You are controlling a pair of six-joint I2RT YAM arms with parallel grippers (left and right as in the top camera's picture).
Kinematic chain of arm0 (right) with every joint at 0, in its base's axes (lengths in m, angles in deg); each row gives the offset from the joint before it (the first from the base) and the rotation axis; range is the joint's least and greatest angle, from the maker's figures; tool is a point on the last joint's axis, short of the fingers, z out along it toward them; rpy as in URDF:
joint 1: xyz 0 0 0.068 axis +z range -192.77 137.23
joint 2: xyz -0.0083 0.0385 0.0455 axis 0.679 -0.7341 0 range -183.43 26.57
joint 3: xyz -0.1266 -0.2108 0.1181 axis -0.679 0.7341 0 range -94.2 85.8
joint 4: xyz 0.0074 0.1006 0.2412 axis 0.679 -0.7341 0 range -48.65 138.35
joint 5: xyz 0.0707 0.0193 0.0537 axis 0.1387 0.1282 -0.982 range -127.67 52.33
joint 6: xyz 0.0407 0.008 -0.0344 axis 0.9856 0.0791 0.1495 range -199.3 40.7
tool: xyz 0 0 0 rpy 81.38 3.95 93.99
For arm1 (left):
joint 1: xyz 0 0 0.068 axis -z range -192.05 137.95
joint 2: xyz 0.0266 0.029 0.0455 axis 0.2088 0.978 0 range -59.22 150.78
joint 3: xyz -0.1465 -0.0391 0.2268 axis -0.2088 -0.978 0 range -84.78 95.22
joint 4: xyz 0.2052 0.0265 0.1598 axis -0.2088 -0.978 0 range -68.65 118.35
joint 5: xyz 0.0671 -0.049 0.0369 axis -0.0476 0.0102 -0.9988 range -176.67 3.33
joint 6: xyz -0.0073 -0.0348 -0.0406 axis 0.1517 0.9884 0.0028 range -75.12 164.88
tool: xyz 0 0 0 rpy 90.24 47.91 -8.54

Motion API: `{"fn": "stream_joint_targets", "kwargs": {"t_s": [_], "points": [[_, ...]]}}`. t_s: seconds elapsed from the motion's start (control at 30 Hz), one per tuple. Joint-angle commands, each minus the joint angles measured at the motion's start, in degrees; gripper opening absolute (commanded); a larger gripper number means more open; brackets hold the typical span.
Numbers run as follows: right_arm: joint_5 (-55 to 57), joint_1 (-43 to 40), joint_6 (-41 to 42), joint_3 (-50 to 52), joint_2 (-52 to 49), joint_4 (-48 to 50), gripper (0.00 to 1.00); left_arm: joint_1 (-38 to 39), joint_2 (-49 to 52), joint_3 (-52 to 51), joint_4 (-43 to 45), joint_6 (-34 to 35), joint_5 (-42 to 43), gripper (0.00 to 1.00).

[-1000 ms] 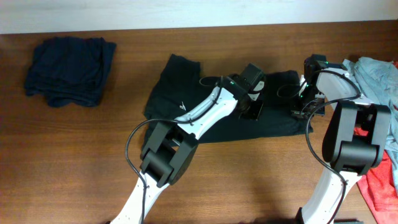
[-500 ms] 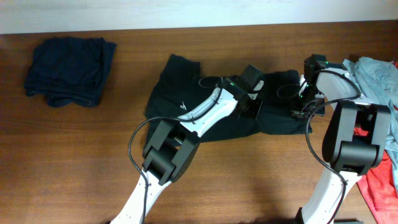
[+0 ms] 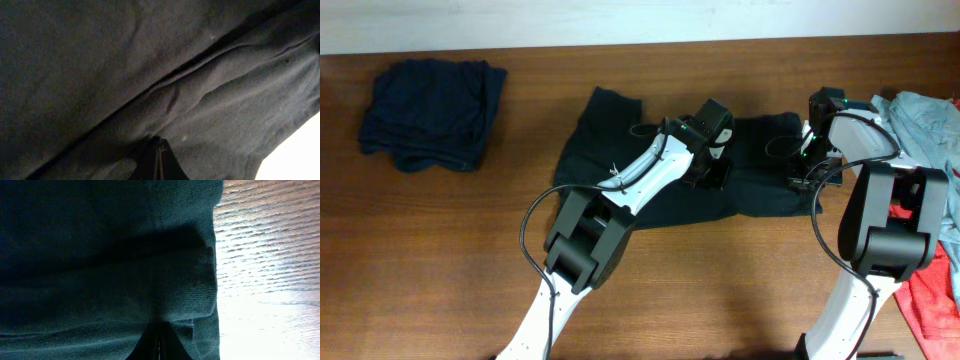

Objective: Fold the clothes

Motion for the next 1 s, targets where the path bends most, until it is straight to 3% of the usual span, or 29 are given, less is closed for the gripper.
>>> {"fn": "stream_joint_targets", "kwargs": {"t_s": [0.0, 0.53, 0.73, 0.83, 0.97], "points": [[-0.1, 0.1, 0.3, -0.1, 0.3, 0.6, 0.04, -0.1, 1.4, -0.1, -2.0, 0.3, -0.5, 0.01], [-0.1, 0.1, 0.3, -0.1, 0.3, 0.5, 0.05, 0.0, -1.1, -0.1, -9.8, -4.9, -8.0, 0.01], [-0.1, 0.1, 0.3, -0.1, 0.3, 0.4, 0.05, -0.1, -7.7, -0.1, -10.8, -6.5, -17.5, 0.01], [-0.1, 0.1, 0.3, -0.1, 0.3, 0.4, 0.05, -0.1, -9.2, -0.1, -14.5, -7.5, -23.1, 0.01], [-0.1, 0.1, 0.3, -0.1, 0.3, 0.4, 0.05, -0.8, -9.0, -0.4, -22.1, -7.5, -23.3, 0.01]]}}
